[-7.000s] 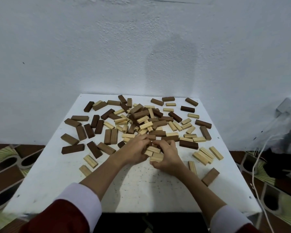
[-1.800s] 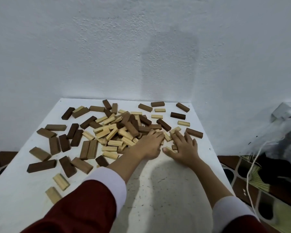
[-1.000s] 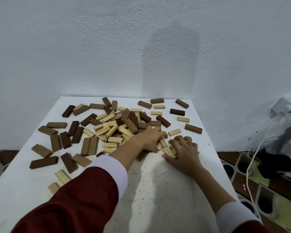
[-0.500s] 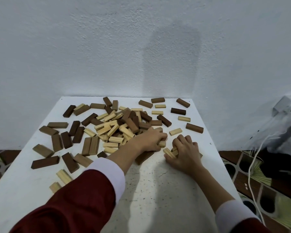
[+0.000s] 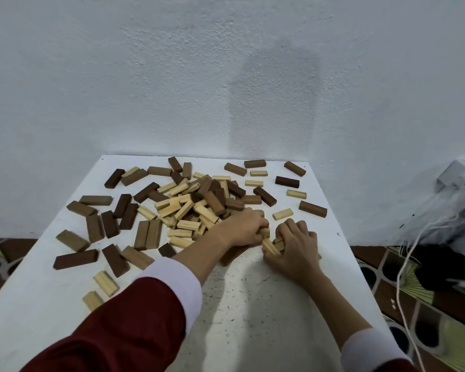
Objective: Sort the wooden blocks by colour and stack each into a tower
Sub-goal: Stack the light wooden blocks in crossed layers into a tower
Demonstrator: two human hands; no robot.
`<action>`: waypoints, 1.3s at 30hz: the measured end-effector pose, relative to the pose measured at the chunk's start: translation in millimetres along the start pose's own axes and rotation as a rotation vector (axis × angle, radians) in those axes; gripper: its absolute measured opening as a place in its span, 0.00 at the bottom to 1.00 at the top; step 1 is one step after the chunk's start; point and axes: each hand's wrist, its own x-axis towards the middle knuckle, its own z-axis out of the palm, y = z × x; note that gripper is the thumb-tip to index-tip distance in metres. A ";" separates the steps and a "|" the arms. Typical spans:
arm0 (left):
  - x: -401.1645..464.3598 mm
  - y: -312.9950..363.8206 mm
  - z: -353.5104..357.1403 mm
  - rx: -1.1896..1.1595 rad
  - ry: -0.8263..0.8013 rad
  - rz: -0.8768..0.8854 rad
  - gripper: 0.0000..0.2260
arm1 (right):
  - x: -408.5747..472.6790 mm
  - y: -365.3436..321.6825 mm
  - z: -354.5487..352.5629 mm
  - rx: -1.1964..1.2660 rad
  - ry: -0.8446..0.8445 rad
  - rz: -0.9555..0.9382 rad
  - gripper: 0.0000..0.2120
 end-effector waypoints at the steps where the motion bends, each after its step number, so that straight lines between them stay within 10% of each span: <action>1: 0.0 -0.1 1.9 0.016 0.001 0.001 0.11 | -2.1 -0.3 0.9 -0.044 0.000 -0.016 0.20; 24: -13.6 -1.5 6.1 -0.051 0.209 -0.017 0.07 | -8.8 -8.7 -4.6 -0.021 0.090 -0.075 0.14; 39: -89.0 -74.1 -58.5 -0.330 0.761 -0.254 0.08 | 80.2 -125.7 -29.8 0.172 0.428 -0.345 0.15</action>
